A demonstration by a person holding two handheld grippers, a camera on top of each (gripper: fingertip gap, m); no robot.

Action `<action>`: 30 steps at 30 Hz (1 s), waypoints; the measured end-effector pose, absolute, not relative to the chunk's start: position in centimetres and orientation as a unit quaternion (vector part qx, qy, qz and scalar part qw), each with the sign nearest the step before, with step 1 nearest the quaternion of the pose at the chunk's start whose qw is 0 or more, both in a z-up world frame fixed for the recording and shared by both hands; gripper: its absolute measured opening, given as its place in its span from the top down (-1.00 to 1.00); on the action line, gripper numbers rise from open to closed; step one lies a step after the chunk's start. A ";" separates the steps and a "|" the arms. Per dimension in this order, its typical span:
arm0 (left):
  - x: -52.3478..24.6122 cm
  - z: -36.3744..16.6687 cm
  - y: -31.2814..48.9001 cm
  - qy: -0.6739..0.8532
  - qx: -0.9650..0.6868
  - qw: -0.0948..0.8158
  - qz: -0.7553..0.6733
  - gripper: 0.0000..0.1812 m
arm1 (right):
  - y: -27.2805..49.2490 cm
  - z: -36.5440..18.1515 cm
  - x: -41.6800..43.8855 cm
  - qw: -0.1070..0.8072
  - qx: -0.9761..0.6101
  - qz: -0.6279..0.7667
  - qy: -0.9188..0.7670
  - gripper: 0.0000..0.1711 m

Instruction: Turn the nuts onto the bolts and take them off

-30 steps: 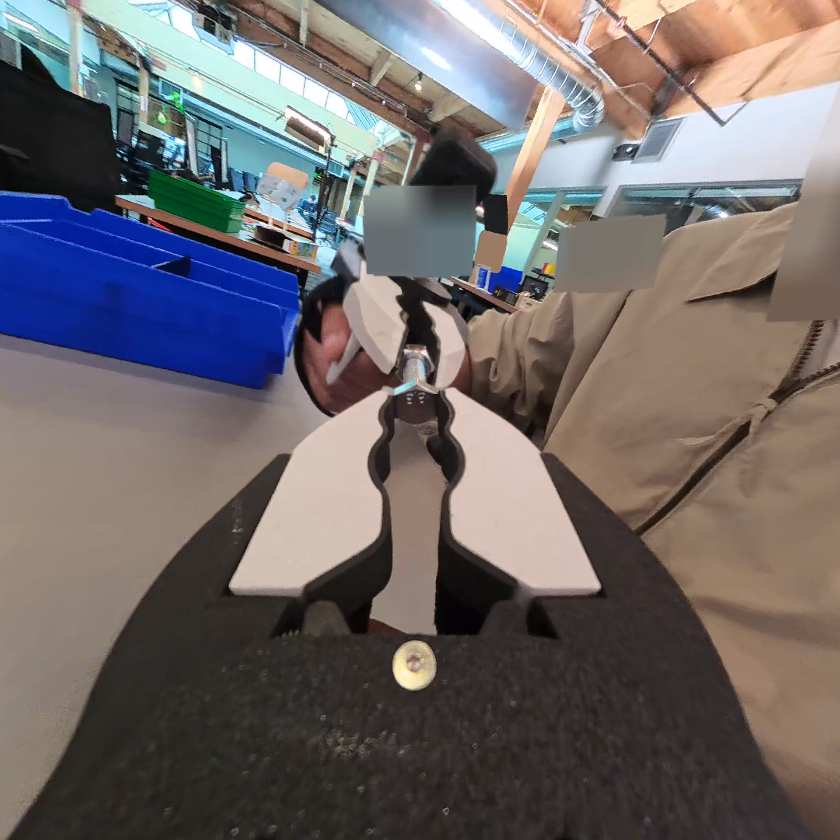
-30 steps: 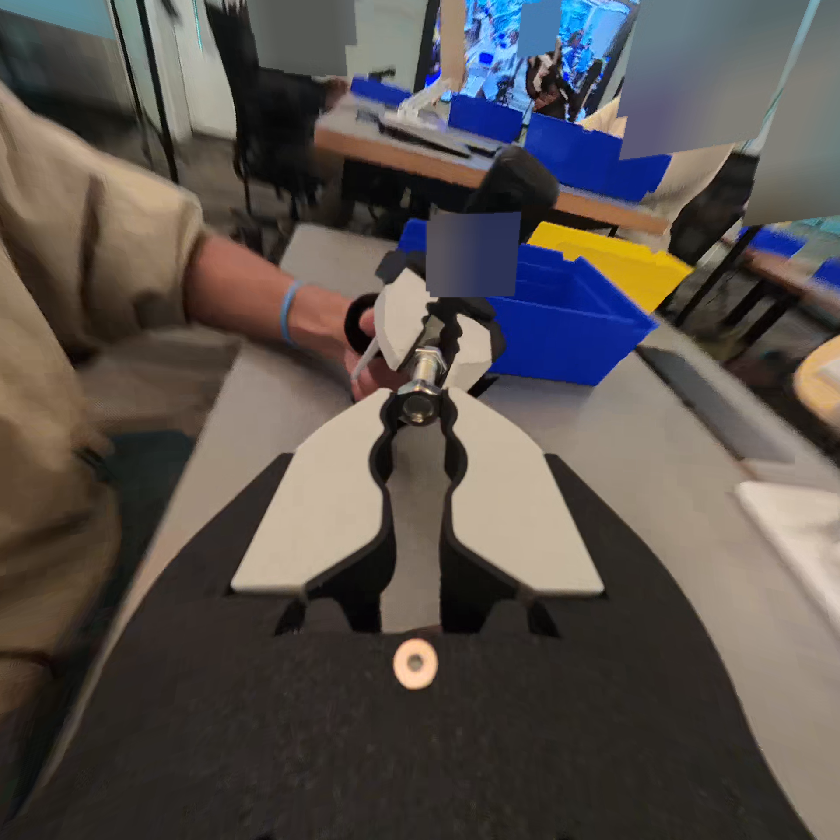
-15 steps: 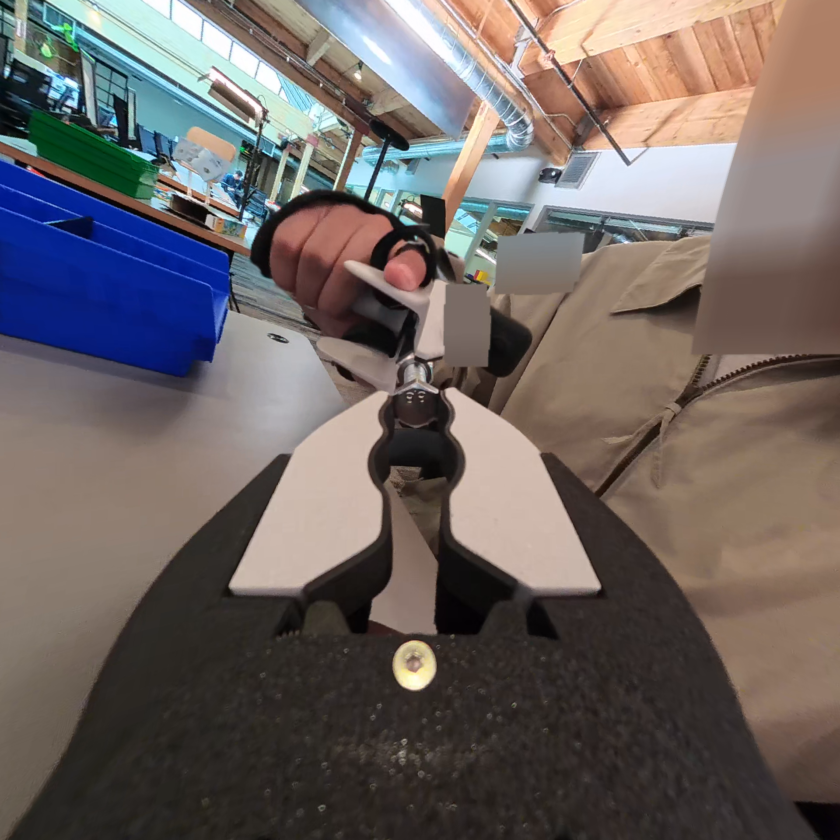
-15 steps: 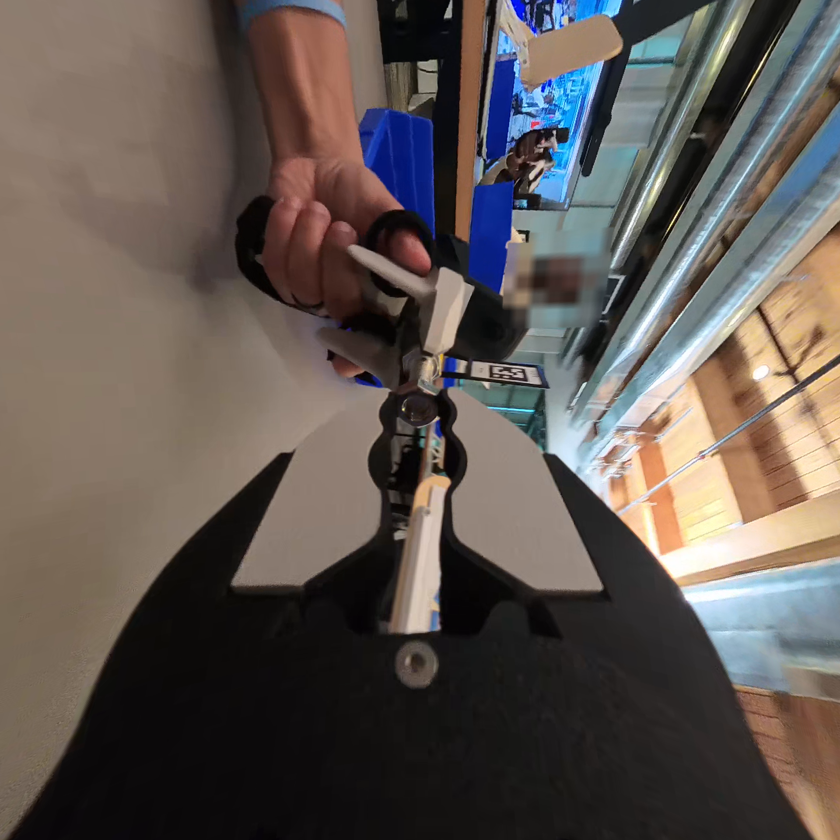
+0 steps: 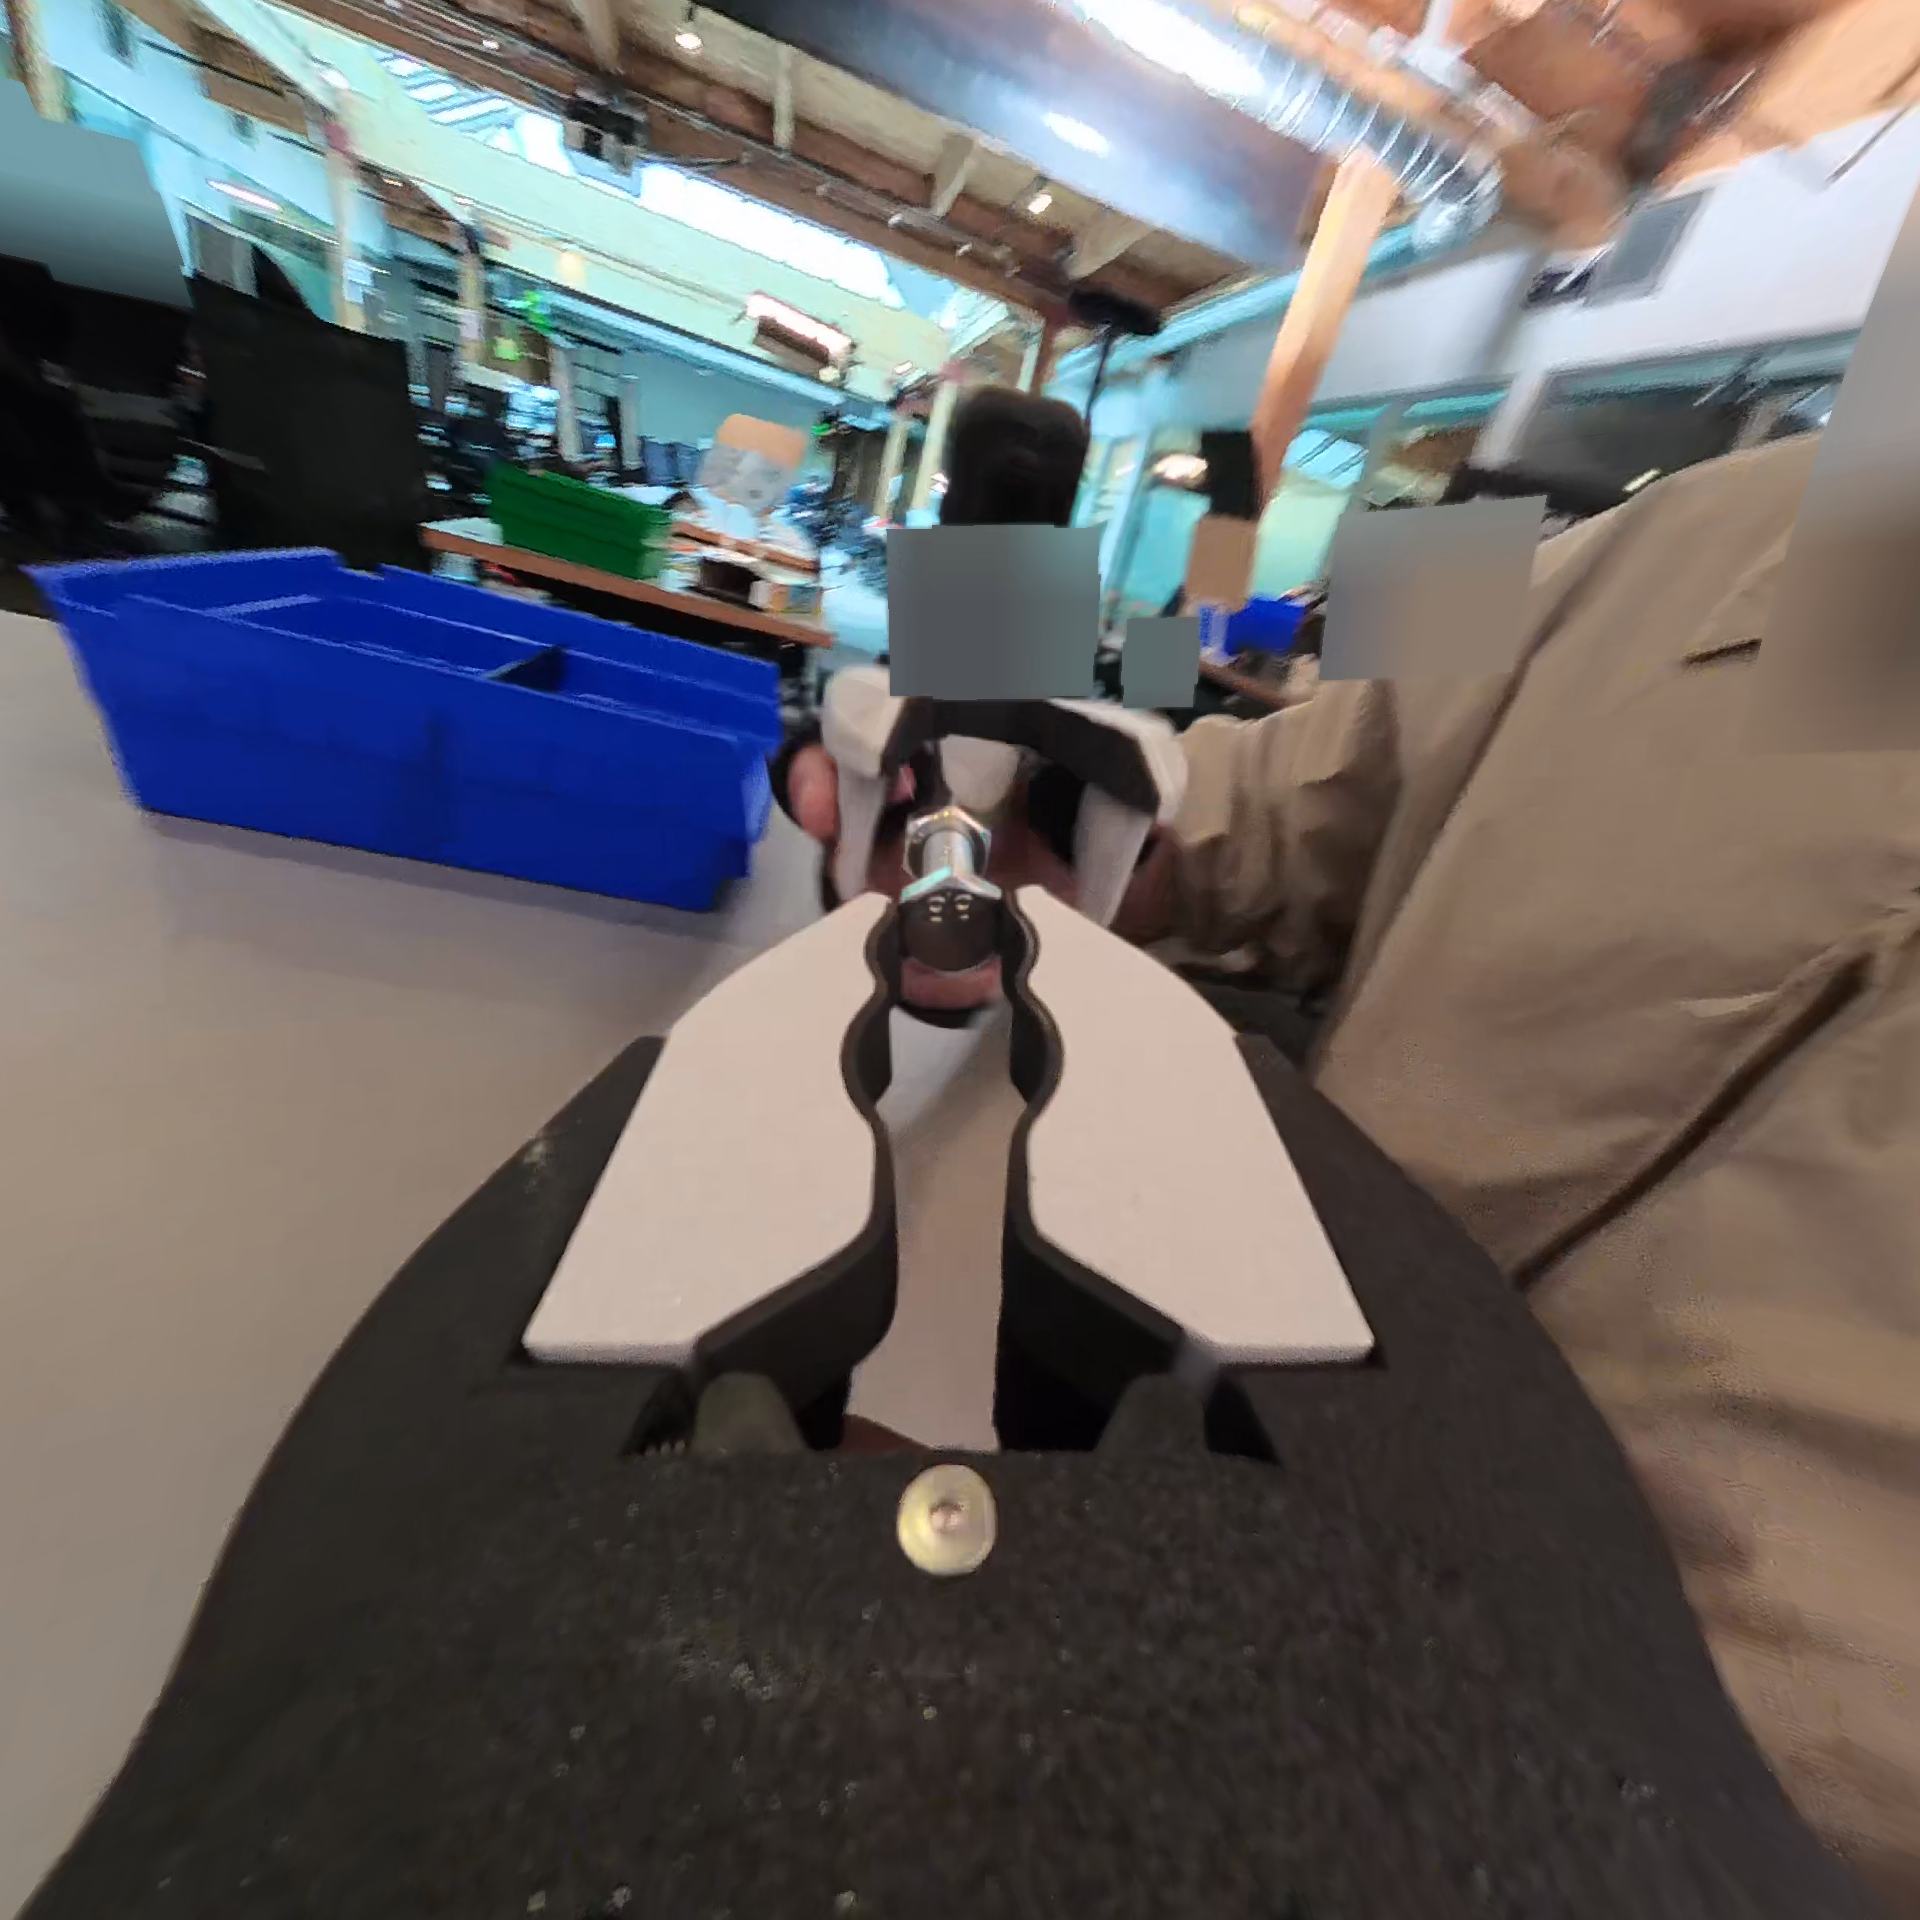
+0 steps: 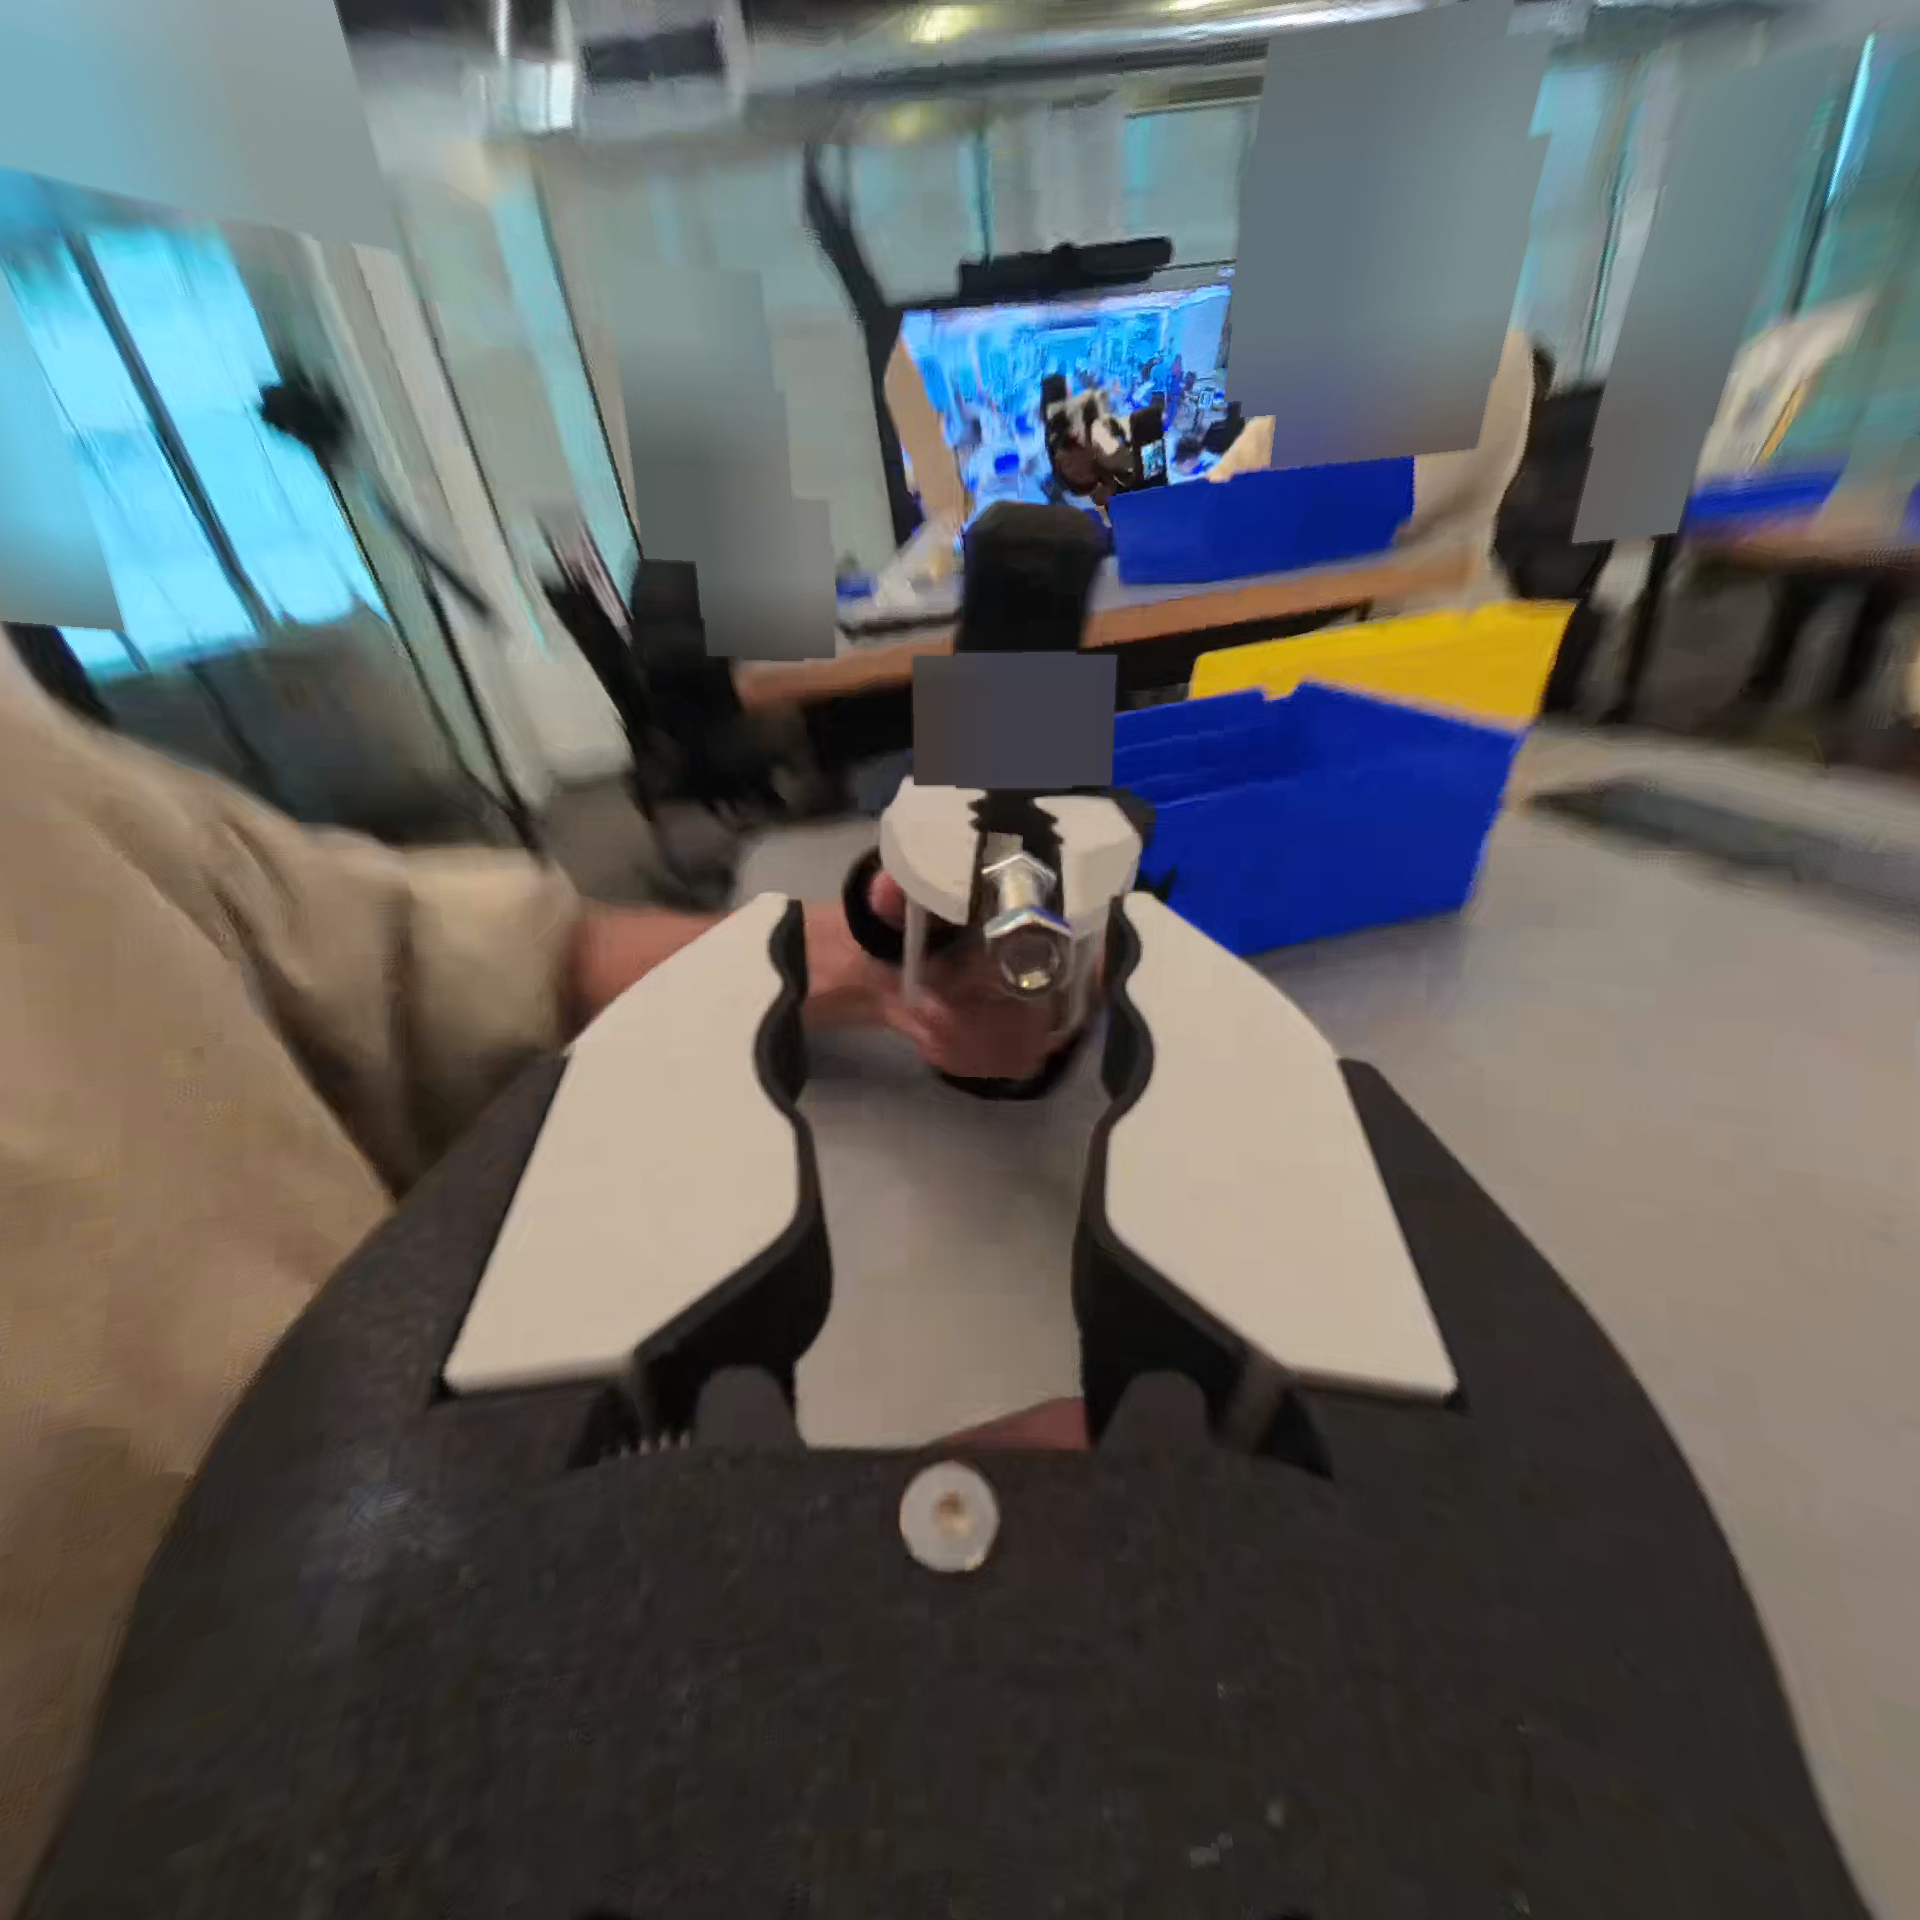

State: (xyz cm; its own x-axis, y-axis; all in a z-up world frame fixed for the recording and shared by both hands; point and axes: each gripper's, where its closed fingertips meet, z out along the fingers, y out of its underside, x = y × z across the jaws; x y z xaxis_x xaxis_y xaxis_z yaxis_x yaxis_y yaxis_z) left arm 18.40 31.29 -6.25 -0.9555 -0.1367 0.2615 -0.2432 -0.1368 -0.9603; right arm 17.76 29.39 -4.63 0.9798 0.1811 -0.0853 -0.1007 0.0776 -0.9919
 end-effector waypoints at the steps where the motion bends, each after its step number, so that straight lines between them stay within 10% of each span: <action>1: 18.7 -6.4 31.3 -0.668 0.144 0.001 0.730 0.81 | 29.3 -4.7 18.2 0.736 -0.652 0.179 0.035 0.36; 13: 18.9 -7.9 30.8 -0.725 0.121 -0.119 0.667 0.81 | 30.7 -7.3 19.1 0.586 -0.483 0.584 0.287 0.58; 30: 18.4 -7.1 30.4 -0.663 0.151 0.044 0.732 0.81 | 30.2 -6.6 18.4 0.674 -0.666 0.311 0.074 0.78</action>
